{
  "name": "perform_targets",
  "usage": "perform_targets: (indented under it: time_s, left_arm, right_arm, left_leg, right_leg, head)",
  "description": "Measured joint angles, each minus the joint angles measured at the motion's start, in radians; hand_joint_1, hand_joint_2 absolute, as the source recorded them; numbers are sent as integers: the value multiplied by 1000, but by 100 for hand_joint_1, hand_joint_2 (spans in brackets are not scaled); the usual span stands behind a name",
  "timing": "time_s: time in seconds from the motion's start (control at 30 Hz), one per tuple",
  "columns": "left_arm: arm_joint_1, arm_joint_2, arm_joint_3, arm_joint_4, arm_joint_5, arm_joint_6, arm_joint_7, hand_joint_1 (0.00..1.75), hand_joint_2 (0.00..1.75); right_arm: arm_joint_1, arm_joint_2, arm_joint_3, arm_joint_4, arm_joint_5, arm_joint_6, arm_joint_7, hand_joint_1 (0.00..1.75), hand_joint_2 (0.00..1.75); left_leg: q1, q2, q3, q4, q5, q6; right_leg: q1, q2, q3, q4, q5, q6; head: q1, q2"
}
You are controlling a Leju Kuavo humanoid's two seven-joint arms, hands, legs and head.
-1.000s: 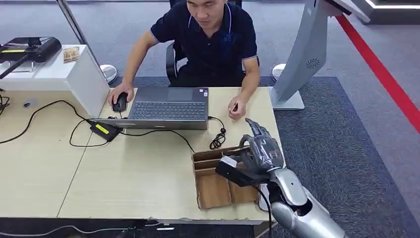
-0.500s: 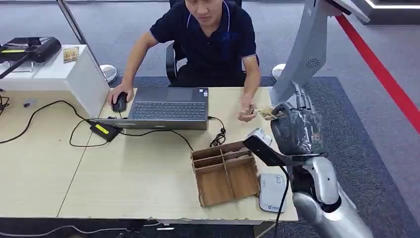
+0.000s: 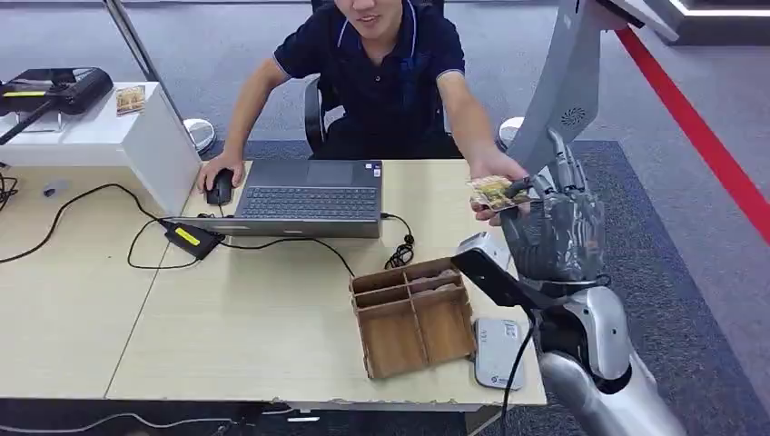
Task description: Pass the card to the sensor for recognition and then transmit it.
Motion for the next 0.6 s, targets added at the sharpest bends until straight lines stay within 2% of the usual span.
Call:
perform_targets:
  time_s: [0.33, 0.47, 0.6]
  left_arm:
    - [-17, -12, 0, -1, -13, -5, 12, 0, 0]
    - [-33, -33, 0, -5, -23, -5, 51, 0, 0]
    - [-41, -43, 0, -13, -29, -3, 61, 0, 0]
  right_arm:
    - [-57, 113, 88, 101, -19, -28, -39, 175, 175]
    - [-65, 145, 103, 140, -10, -32, -32, 175, 175]
    - [-76, 172, 116, 180, -13, -32, -40, 175, 175]
  left_leg:
    - [0, 0, 0, 0, 0, 0]
    - [0, -1, 0, 0, 0, 0]
    - [0, 0, 0, 0, 0, 0]
  right_leg:
    - [0, 0, 0, 0, 0, 0]
    - [0, 0, 0, 0, 0, 0]
    - [0, 1, 0, 0, 0, 0]
  head:
    - [0, 0]
    - [0, 0]
    - [0, 0]
